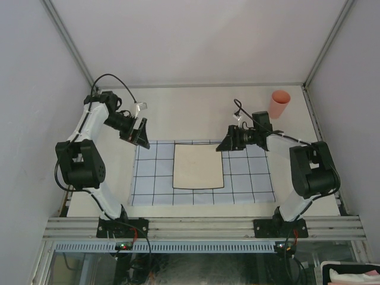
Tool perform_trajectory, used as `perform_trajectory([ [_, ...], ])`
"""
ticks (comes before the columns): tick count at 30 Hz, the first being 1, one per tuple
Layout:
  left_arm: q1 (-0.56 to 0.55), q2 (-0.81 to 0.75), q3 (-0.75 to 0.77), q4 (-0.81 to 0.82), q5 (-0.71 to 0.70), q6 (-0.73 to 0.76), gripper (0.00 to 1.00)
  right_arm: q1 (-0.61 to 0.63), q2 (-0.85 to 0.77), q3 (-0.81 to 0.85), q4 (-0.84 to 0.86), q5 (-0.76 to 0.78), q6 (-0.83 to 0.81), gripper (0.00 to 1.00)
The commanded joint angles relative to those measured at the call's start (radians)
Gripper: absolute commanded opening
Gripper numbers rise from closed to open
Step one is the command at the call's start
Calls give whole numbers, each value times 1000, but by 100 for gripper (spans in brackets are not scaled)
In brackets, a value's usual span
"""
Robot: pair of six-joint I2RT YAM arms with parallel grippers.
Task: Set the dinner table for one person
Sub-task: Adjust the napkin at the center of the board, then pick up the cup at the center of the board.
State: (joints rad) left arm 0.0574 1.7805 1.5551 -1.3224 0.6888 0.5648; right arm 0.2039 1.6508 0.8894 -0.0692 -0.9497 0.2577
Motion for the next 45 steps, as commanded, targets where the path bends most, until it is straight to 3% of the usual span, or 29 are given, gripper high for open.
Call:
perform_trajectory([
  [1,15,-13,-17,-25,79,-28,100,-16,7,7,100,-40,61,65],
  [5,12,-37,-49,30,24,-38,100,-53,-70,19,16,59,-55,65],
  [12,-14,-26,-92,145,-313,-53,100,-74,-214,34,-251,221,-321,65],
  [20,-17,-292,-288,458,-686,-121,100,-75,-506,33,-471,519,-626,65],
  [30,-15,-753,-590,749,-924,-184,100,-182,-813,24,-502,682,-601,66],
  [34,10,-905,-693,770,-967,-191,100,-216,-915,-11,-504,733,-600,67],
  [38,61,-940,-755,729,-1021,-177,100,-272,-1011,-37,-498,825,-609,69],
  [40,113,-944,-778,726,-1020,-181,100,-338,-1058,-73,-469,826,-592,77],
  [45,209,-1000,-835,755,-968,-158,100,-458,-1071,-128,-429,655,-565,84],
])
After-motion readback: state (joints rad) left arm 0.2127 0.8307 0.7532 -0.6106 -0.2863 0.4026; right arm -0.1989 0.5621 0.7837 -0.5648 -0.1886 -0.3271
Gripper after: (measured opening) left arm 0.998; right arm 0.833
